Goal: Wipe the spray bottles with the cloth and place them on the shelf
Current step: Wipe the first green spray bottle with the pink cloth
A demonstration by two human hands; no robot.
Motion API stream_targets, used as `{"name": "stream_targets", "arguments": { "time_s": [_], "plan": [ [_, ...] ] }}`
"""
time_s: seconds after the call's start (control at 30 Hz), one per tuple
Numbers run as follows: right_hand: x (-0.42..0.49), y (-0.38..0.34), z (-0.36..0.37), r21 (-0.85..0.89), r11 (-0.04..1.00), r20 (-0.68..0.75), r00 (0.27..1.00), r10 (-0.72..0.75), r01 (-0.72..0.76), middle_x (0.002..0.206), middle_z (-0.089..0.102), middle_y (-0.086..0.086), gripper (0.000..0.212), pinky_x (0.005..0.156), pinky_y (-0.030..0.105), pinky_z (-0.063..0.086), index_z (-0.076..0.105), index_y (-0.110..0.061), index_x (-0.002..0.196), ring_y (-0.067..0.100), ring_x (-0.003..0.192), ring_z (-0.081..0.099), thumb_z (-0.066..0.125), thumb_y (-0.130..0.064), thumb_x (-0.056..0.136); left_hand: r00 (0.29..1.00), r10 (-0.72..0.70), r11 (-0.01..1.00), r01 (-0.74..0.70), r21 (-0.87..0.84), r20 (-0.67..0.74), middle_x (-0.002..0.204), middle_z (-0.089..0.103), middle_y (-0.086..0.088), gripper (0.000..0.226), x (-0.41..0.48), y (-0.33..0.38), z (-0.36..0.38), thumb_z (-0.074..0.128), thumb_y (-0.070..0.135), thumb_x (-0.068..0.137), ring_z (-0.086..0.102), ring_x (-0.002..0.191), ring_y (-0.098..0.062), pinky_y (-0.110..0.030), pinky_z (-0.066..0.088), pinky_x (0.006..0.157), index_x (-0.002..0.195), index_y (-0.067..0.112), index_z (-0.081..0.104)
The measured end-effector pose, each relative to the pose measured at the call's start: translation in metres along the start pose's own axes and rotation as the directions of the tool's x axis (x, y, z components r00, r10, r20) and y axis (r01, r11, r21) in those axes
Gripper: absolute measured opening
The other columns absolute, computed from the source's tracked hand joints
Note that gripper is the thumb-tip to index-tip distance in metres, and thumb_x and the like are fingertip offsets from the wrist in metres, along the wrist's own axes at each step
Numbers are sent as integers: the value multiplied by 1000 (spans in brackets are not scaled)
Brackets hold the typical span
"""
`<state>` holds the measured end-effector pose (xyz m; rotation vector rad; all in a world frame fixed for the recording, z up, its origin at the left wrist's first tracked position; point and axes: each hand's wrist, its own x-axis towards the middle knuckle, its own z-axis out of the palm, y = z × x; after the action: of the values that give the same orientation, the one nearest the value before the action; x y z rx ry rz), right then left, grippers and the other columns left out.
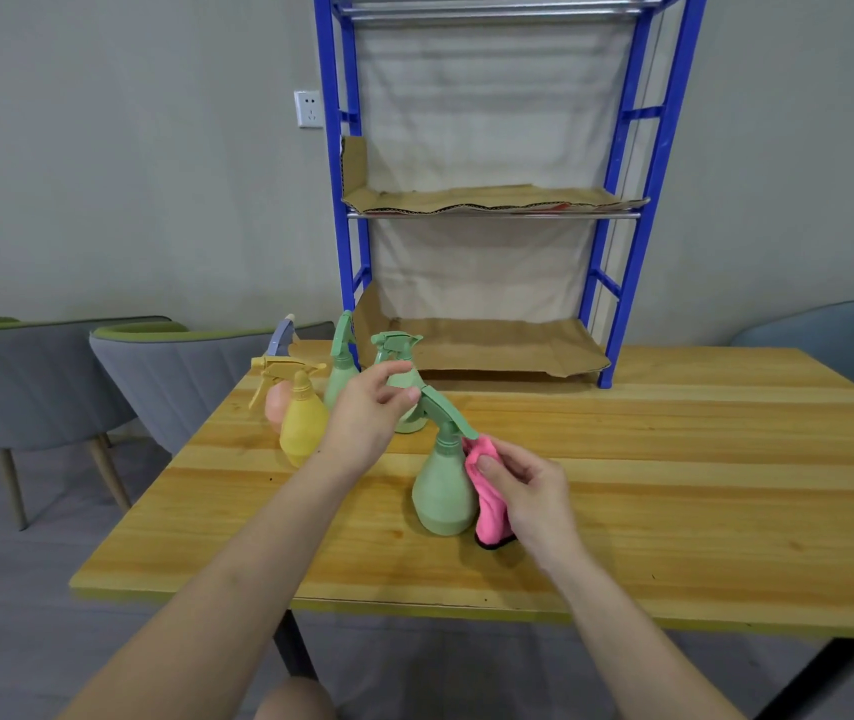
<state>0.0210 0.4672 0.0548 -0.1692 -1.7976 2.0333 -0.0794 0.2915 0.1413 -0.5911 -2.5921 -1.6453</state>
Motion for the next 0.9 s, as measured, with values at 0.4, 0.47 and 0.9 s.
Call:
{"name": "stream_targets", "arguments": {
  "time_s": [0.4,0.47,0.9],
  "plan": [
    [2,-21,5,-3,996,-22,996,-85,85,115,80,1,24,96,39,61,78,-15,122,20,111,74,71,-12,99,995,-101,993,99,-64,-26,103,69,-1,52,-8,5,30,75,39,94,66,102,-16,-33,51,89,139,22,57],
    [1,-20,5,-2,997,10,997,-71,71,116,80,1,26,98,41,60,77,-17,124,21,113,74,71,-13,99,993,-110,987,113,-110,39,104,68,-1,50,-3,5,26,74,32,97,64,104,-15,-28,47,88,143,24,58],
    [6,-26,-1,-96,985,-192,968,-162,145,111,79,-12,24,93,37,61,77,-28,123,9,106,73,68,-18,102,991,13,996,-1,-86,131,110,77,7,20,10,1,12,64,16,103,68,100,-4,-16,49,83,118,22,77]
  ]
}}
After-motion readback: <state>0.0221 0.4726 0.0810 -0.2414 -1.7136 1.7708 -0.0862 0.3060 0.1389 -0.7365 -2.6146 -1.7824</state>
